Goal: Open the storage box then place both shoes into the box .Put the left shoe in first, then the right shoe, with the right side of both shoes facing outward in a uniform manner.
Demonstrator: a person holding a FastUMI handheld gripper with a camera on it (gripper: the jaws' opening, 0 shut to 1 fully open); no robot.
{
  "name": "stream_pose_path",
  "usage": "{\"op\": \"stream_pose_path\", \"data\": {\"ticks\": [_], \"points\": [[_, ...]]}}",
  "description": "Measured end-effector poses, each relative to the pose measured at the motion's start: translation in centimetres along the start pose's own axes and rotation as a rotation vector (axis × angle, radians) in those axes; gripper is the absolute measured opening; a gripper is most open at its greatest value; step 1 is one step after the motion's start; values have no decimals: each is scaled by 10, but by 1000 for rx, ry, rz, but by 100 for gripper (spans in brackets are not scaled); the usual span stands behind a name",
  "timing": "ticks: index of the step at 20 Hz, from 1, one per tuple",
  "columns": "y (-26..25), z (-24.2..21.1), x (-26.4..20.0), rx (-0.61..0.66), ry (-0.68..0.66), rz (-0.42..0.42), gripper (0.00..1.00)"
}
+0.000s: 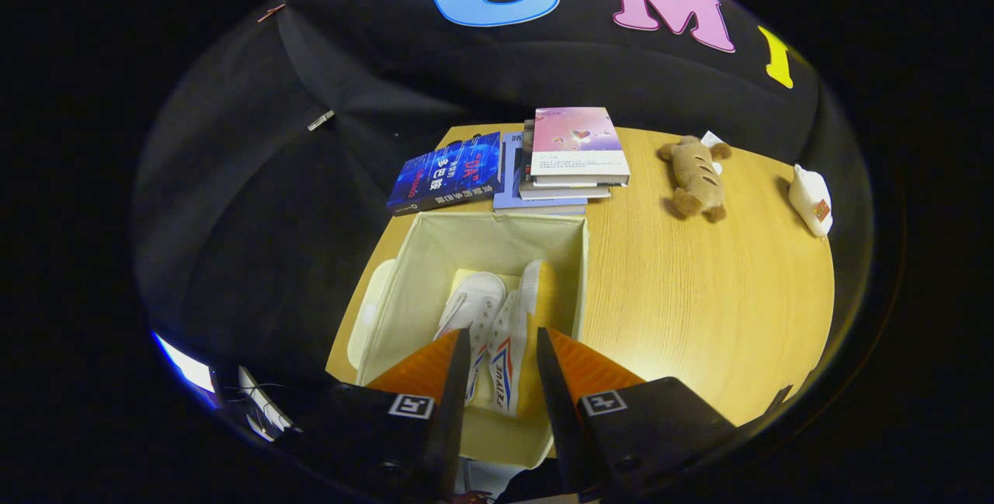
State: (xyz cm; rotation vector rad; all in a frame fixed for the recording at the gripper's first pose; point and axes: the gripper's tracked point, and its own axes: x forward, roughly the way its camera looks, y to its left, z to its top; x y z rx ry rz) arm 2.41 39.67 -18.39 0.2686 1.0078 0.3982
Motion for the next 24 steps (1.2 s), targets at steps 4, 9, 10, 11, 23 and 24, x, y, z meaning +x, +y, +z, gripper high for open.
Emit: {"op": "stream_pose_path", "data": {"ticks": [4, 9, 10, 11, 23, 24], "points": [[-6, 2, -7, -11, -11, 10, 84], [-31, 20, -41, -36, -96, 36, 94], [-45, 26, -47, -45, -119, 32, 94], [-57, 30, -57, -50, -143, 20, 94], [-247, 55, -173, -121, -427, -169, 95], [-261, 55, -181, -121, -447, -179, 95]]}}
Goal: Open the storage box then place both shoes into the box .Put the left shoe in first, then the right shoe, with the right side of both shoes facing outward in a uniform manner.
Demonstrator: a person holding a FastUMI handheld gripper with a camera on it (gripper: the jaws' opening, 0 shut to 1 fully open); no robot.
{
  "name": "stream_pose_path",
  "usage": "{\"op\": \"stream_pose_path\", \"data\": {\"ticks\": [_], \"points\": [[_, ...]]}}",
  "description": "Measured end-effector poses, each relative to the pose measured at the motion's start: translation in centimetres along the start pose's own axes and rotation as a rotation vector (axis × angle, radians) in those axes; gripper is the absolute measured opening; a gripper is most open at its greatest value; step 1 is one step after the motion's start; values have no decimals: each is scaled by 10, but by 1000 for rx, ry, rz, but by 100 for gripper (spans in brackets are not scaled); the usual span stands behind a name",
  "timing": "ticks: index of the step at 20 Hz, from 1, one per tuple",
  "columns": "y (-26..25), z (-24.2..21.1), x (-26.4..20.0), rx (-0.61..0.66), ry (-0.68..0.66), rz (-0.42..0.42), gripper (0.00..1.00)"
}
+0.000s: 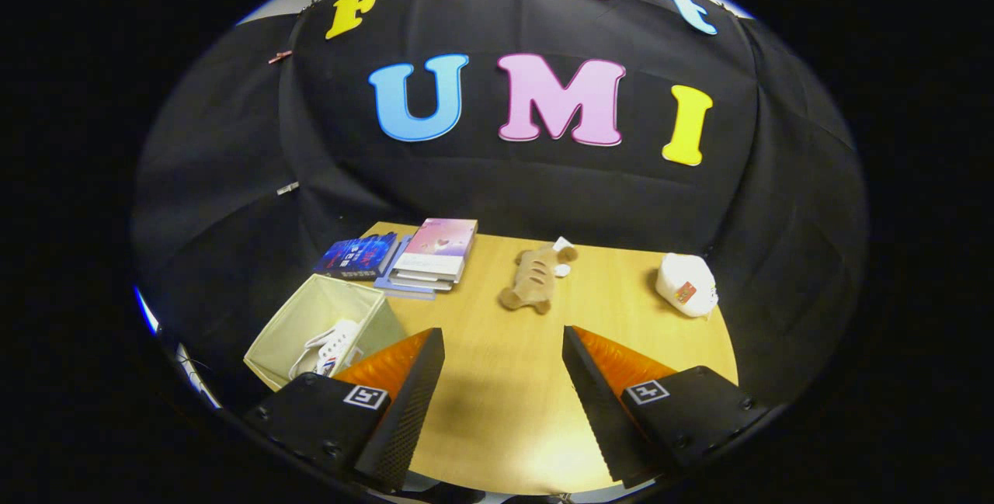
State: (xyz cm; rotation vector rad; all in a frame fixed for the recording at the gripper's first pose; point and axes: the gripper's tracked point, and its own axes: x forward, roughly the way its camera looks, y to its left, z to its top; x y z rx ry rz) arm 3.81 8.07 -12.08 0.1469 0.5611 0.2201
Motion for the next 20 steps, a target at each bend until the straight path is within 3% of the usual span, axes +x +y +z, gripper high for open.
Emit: {"op": "stream_pose_path", "data": {"ticks": [7, 20], "points": [[-62, 10, -36, -6, -128, -24, 95], [-108, 15, -76, -23, -232, -13, 97]]}}
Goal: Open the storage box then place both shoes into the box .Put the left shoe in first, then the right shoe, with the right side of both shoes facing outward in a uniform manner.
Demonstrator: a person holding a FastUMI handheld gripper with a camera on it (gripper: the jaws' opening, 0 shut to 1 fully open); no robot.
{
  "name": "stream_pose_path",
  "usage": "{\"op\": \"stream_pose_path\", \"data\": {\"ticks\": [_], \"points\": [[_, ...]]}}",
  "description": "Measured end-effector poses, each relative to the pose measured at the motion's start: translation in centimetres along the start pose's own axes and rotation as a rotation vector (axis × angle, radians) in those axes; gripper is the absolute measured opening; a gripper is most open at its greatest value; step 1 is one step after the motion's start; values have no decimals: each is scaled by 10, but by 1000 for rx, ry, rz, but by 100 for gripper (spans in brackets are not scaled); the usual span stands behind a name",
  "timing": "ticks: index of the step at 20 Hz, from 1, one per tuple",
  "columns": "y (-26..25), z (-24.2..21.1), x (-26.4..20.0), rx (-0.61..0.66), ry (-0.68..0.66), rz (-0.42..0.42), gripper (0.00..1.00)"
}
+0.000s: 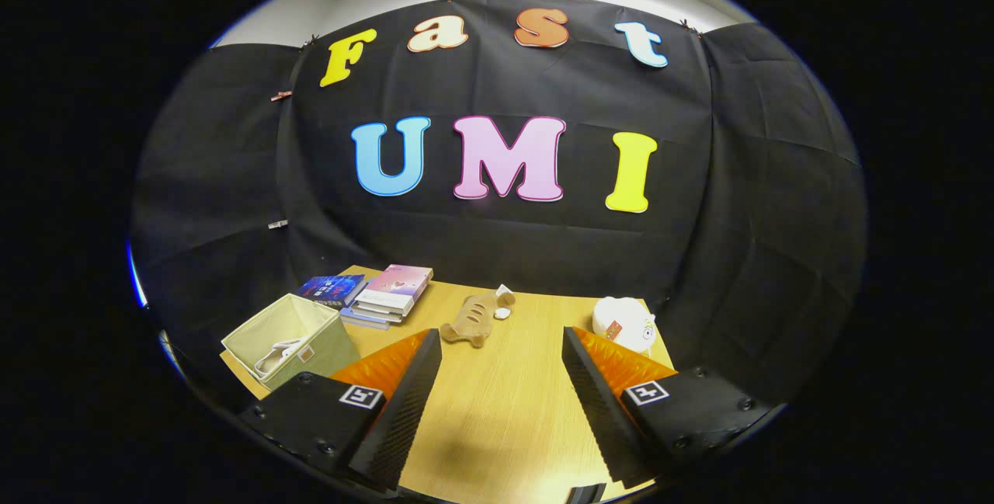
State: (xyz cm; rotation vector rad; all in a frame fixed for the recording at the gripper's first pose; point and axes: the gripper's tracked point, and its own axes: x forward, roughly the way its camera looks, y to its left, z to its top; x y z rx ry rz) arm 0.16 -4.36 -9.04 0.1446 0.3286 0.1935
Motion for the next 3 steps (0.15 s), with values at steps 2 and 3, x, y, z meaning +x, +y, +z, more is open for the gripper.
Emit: {"op": "stream_pose_path", "data": {"ticks": [2, 3], "points": [[1, 0, -2, -5, -6, 7, 97], [1, 0, -2, -7, -6, 10, 97]]}}
